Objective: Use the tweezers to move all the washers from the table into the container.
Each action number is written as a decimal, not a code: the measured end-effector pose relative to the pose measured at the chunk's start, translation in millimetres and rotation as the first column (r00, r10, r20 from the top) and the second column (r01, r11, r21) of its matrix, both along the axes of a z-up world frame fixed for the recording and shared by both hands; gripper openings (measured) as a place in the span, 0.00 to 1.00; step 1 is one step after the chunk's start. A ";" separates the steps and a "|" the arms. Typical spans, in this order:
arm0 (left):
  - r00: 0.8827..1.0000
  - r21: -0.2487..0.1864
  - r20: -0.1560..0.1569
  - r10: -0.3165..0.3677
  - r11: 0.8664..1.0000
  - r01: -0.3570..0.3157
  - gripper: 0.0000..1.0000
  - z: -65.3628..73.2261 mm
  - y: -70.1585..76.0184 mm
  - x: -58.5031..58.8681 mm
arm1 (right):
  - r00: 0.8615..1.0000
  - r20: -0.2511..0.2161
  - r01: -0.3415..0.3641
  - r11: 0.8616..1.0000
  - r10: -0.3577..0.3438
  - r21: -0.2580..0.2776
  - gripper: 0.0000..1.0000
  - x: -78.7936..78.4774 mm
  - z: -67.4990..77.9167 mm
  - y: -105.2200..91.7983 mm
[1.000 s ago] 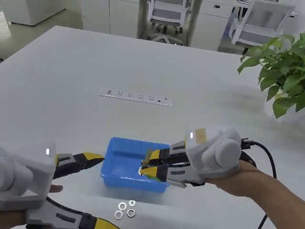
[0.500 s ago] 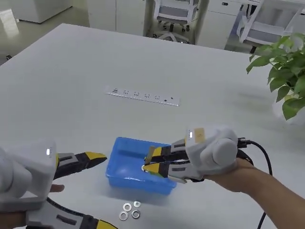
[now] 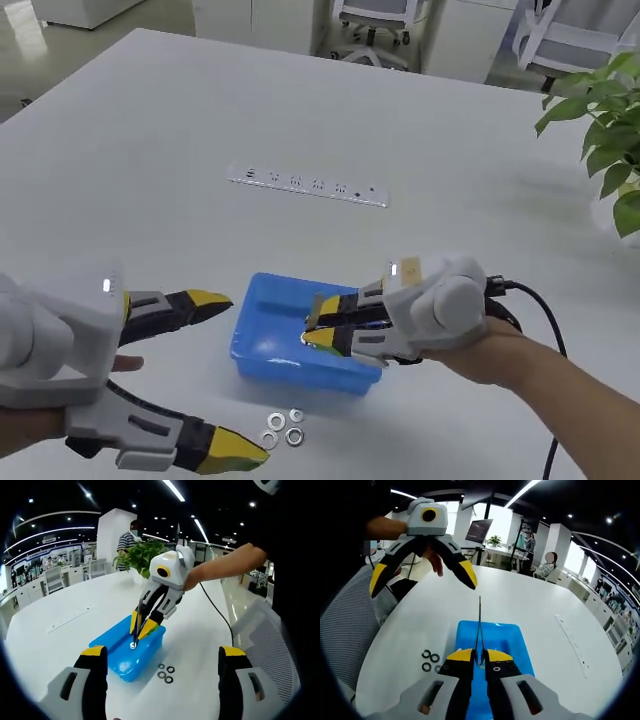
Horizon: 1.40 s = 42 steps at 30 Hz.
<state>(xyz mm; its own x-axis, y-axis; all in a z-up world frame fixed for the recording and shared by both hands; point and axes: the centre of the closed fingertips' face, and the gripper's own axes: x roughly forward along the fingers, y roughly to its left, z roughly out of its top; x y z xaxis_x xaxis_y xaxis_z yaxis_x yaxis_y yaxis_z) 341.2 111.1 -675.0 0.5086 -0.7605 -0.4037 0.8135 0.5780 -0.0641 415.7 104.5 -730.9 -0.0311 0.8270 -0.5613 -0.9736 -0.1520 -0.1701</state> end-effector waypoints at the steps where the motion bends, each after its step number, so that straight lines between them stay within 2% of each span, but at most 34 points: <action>1: 1.000 -0.002 0.000 0.001 1.000 -0.001 0.97 0.1 0.4 0.9 | 1.000 -0.003 0.001 1.000 -0.001 -0.002 0.09 0.6 -1.7 0.6; 8: 1.000 -0.004 -0.002 0.002 1.000 -0.002 0.94 -1.4 2.3 7.7 | 1.000 -0.017 0.000 1.000 0.000 -0.011 0.09 1.6 -13.5 4.1; 13: 1.000 -0.004 -0.001 0.005 1.000 -0.005 0.89 -2.6 3.8 15.0 | 1.000 -0.025 -0.002 1.000 0.002 -0.023 0.09 3.2 -19.7 5.4; 19: 0.999 -0.001 0.020 0.025 1.000 -0.025 0.71 -0.3 6.9 28.4 | 1.000 -0.031 -0.001 0.999 0.000 -0.036 0.09 3.8 -24.9 6.1; 21: 0.998 0.003 0.044 0.050 0.999 -0.050 0.64 2.0 9.9 35.7 | 1.000 -0.028 -0.007 0.999 0.005 -0.043 0.09 4.0 -26.8 6.0; 24: 0.997 0.008 0.060 0.052 0.999 -0.053 0.56 3.5 9.5 41.9 | 0.999 -0.033 -0.010 0.999 0.008 -0.048 0.09 4.3 -29.6 5.4; 28: 0.997 0.036 0.068 0.048 0.998 -0.051 0.44 0.6 10.1 50.3 | 0.999 -0.038 -0.012 0.998 0.010 -0.054 0.09 4.5 -32.6 4.8; 32: 0.996 0.046 0.078 0.053 0.997 -0.057 0.31 1.1 10.1 59.0 | 0.999 -0.042 -0.015 0.998 0.013 -0.053 0.09 5.8 -33.9 5.3; 42: 0.996 0.085 0.088 -0.018 0.996 0.010 0.19 -4.4 -3.2 72.5 | 0.999 -0.049 -0.022 0.999 0.020 -0.047 0.10 6.5 -34.1 7.2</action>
